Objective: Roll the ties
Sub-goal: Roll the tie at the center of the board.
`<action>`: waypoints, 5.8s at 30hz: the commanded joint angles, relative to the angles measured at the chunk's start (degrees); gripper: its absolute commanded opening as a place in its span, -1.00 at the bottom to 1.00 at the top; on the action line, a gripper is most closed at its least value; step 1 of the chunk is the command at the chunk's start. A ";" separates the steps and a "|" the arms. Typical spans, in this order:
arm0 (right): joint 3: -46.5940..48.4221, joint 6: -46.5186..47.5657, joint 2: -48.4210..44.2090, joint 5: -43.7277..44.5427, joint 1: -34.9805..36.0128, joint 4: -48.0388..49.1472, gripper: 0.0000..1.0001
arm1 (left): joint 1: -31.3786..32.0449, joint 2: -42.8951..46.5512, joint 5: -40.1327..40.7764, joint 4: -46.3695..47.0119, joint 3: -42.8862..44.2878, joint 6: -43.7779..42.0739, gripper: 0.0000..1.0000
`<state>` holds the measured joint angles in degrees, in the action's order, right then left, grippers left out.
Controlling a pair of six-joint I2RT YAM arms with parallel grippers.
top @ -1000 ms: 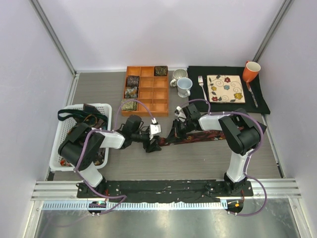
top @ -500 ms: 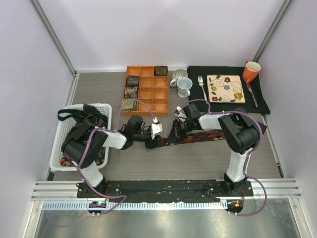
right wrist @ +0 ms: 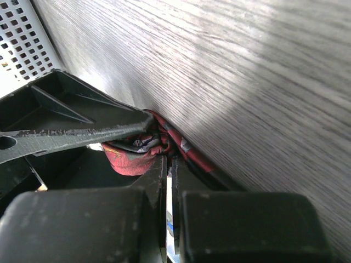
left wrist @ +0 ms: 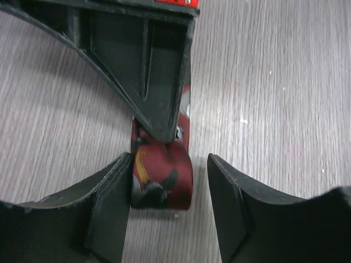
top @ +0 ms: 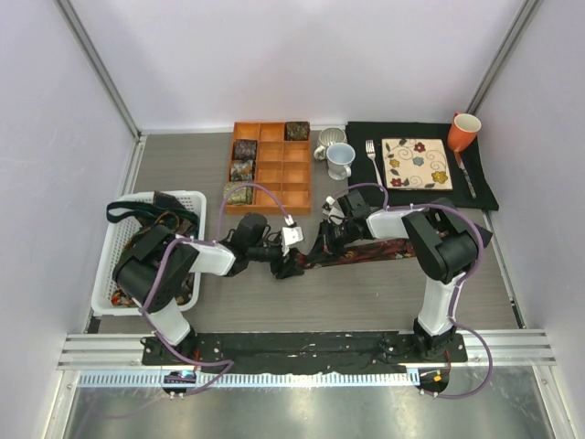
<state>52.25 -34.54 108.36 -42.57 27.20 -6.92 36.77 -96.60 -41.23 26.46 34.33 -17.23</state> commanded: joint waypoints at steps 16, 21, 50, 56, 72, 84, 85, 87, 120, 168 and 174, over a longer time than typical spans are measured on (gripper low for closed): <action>-2.59 4.31 -0.33 15.32 -0.22 -9.16 -0.69 | 1.90 -2.02 3.96 -4.73 2.05 -7.10 -0.70; -1.89 3.35 -6.39 13.13 -2.50 -11.98 -0.47 | 2.42 -2.19 8.62 -18.00 6.63 -10.27 -0.76; -1.27 -1.58 -5.70 4.77 1.10 1.29 -0.33 | 5.15 -5.71 12.40 -26.28 13.57 -9.31 -0.79; -1.71 -0.17 -3.68 6.27 0.75 -0.55 -0.99 | 5.06 -5.71 12.23 -26.28 13.05 -9.75 -0.79; -5.75 2.82 1.85 10.49 -3.55 -7.85 -0.99 | 1.19 -6.67 -1.83 6.31 2.60 3.60 0.43; -5.76 3.61 5.20 14.09 -4.61 -9.34 -0.99 | 2.51 -10.80 0.45 13.09 1.36 4.14 0.26; -5.75 3.61 5.20 14.18 -4.61 -9.34 -0.98 | 2.60 -10.81 0.89 13.01 1.36 4.31 0.07; -5.41 3.61 5.11 13.65 -4.61 -9.08 -0.99 | 2.69 -10.02 1.94 11.78 1.36 3.18 -0.18; -0.22 -5.45 -5.53 6.00 1.71 2.87 -0.20 | 5.50 -4.56 12.84 -23.29 10.50 -9.84 -0.64; -5.67 1.14 -1.39 5.30 -6.10 -5.91 -0.99 | 3.22 -3.42 3.53 -6.36 6.20 -1.23 0.34; -5.58 3.25 -1.57 8.28 -7.78 -9.95 -0.99 | 3.22 -4.21 1.78 -0.45 5.22 0.71 0.48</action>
<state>48.75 -34.98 104.12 -45.04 20.23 -9.93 40.21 -100.12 -37.43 20.95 40.66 -19.11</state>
